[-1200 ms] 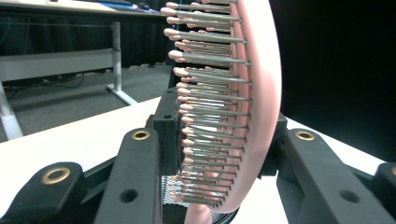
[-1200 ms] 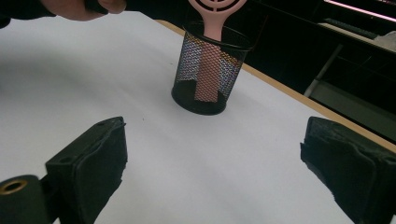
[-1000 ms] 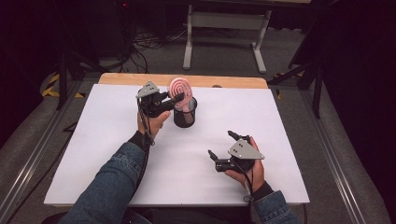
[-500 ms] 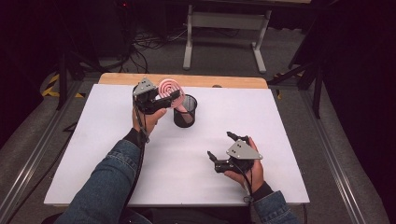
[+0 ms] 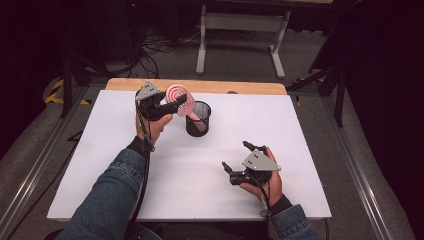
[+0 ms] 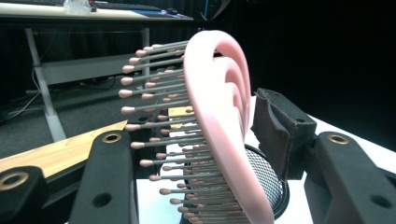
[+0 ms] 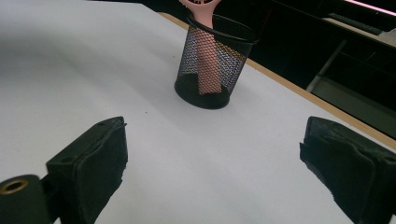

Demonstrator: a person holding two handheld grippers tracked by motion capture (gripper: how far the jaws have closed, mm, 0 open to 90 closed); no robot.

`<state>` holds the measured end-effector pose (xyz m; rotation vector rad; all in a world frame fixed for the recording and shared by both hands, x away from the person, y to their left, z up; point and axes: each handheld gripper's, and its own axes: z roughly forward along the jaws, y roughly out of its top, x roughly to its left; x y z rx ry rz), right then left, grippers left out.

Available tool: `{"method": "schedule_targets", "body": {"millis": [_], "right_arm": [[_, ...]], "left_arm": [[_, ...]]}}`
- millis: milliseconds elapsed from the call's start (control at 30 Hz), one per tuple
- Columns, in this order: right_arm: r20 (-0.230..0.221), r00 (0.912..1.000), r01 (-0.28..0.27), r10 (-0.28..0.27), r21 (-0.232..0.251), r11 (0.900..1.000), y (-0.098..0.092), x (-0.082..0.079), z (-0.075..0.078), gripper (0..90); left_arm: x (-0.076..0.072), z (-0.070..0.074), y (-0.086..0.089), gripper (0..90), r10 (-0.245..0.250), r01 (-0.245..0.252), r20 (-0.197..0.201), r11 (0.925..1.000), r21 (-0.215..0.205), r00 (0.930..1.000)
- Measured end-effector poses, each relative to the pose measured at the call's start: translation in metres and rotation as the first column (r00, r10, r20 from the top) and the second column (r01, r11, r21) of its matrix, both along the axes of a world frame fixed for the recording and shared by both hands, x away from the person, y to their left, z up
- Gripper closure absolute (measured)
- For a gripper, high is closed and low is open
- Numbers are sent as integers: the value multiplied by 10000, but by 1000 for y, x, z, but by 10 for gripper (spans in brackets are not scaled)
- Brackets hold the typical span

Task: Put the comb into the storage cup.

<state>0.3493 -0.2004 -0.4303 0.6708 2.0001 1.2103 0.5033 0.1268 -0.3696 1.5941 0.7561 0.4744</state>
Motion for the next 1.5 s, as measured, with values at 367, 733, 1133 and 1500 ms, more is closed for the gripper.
{"method": "schedule_targets", "body": {"millis": [367,733,1133,1500], "right_arm": [[357,9988,313,-324,324,9990,-4,-2,3,95],[284,9992,263,-271,267,9993,-3,-2,3,94],[290,9992,250,-258,268,9993,-3,-3,3,93],[257,9994,229,-235,236,9995,-2,-3,3,92]], "left_arm": [[-1,4,2,446,76,-82,207,9996,265,9998],[-4,9,5,385,262,-281,336,9980,564,9991],[-8,16,14,251,316,-361,545,9958,842,9980],[-10,15,28,190,382,-425,489,9952,887,9981]]}}
